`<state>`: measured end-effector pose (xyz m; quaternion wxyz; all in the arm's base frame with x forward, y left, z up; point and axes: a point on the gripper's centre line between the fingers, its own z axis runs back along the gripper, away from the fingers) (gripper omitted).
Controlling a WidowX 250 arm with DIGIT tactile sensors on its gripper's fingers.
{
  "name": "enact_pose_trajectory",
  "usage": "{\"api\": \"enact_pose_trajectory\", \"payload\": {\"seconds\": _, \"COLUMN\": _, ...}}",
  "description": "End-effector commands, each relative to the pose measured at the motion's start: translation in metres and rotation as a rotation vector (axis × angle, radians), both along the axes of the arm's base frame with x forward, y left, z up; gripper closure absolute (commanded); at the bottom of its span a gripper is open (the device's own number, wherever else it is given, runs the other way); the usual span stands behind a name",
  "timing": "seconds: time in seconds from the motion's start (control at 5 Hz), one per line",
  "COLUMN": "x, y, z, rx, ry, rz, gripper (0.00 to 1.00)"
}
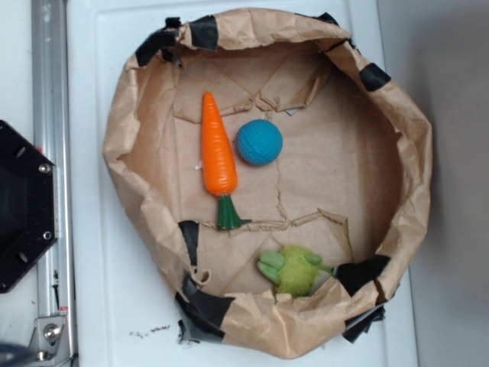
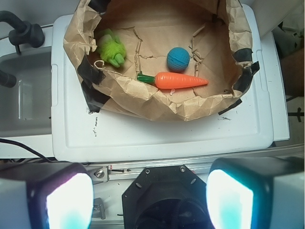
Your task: Grab the carrot.
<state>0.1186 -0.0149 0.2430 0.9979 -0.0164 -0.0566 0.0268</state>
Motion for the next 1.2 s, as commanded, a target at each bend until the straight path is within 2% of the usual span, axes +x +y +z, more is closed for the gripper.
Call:
{"api": "enact_pose_trajectory", "payload": {"seconds": 0.0, "x": 0.000, "y": 0.000, "z": 0.000, "rx": 0.000, "ry": 0.000, "rz": 0.000, "gripper": 0.00}}
{"api": "enact_pose_trajectory", "payload": {"seconds": 0.2, "x": 0.050, "y": -0.006, "z": -0.027, "rx": 0.043, "ry": -0.084, "rz": 0.176, "gripper": 0.00}}
{"api": "enact_pose_trajectory", "payload": {"seconds": 0.4, "x": 0.085, "y": -0.009, "z": -0.054, "rx": 0.005, "ry": -0.090, "rz": 0.264, "gripper": 0.00}}
{"api": "enact_pose_trajectory", "payload": {"seconds": 0.6, "x": 0.112, "y": 0.002, "z": -0.100, "rx": -0.075, "ry": -0.105, "rz": 0.434, "gripper": 0.00}}
{"api": "enact_pose_trajectory", "payload": {"seconds": 1.0, "x": 0.112, "y": 0.002, "z": -0.100, "rx": -0.075, "ry": -0.105, "rz": 0.434, "gripper": 0.00}}
